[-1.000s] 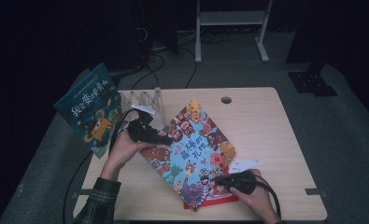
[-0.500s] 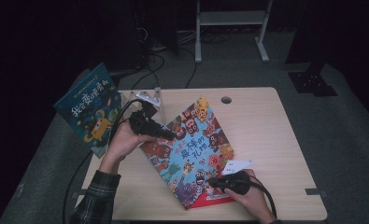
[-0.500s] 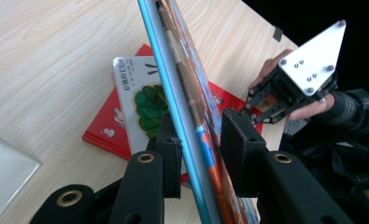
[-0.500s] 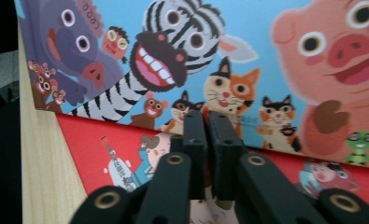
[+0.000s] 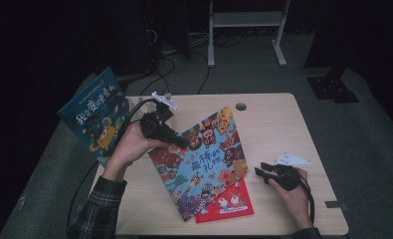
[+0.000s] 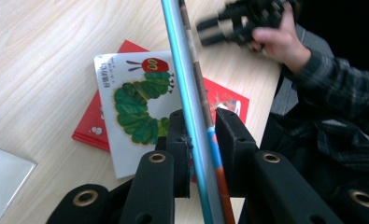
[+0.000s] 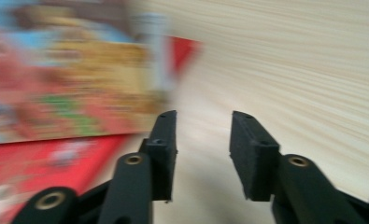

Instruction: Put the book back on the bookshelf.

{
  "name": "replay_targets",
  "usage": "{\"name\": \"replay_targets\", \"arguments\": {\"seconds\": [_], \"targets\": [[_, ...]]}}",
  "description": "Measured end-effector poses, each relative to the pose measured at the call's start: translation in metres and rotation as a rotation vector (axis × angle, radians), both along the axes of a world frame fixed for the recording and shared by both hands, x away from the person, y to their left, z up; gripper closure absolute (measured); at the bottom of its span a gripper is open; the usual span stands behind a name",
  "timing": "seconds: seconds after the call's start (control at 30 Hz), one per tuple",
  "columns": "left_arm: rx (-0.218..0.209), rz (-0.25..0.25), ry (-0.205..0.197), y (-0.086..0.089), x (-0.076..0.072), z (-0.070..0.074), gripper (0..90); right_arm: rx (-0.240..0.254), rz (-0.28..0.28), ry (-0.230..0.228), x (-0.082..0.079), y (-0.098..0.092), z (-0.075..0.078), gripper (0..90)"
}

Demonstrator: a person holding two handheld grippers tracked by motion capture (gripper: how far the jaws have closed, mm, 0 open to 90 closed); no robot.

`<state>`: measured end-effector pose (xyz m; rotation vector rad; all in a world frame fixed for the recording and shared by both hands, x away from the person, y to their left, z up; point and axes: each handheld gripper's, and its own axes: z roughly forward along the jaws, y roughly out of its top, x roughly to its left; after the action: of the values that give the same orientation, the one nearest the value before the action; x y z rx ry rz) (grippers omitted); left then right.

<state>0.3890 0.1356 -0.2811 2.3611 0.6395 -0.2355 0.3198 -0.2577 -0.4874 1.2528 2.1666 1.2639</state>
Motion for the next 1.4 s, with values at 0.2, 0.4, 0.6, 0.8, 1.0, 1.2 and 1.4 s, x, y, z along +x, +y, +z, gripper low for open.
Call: {"name": "replay_targets", "arguments": {"seconds": [0.2,0.4,0.6,0.8,1.0,1.2,1.4], "targets": [[0.045,-0.024,-0.004,-0.008,-0.004,0.012,78.4,-0.098,-0.166,0.003,0.021,-0.024,-0.006,47.8],[0.066,-0.041,-0.01,-0.014,-0.008,0.018,80.4,-0.142,-0.25,0.02,0.036,-0.029,-0.013,38.1],[0.089,-0.055,-0.034,-0.018,-0.016,0.027,80.6,-0.164,-0.27,0.06,0.044,-0.03,-0.014,33.1],[0.085,-0.055,-0.048,-0.013,-0.021,0.036,80.7,-0.164,-0.278,0.063,0.044,-0.03,-0.014,31.2],[0.091,-0.048,-0.054,-0.004,-0.024,0.041,80.6,-0.165,-0.282,0.064,0.045,-0.03,-0.015,30.0],[0.098,-0.025,-0.064,0.011,-0.027,0.047,80.6,-0.165,-0.282,0.064,0.045,-0.03,-0.015,29.9],[0.083,0.008,-0.09,0.03,-0.03,0.057,80.5,-0.165,-0.283,0.064,0.045,-0.03,-0.015,30.0]]}}
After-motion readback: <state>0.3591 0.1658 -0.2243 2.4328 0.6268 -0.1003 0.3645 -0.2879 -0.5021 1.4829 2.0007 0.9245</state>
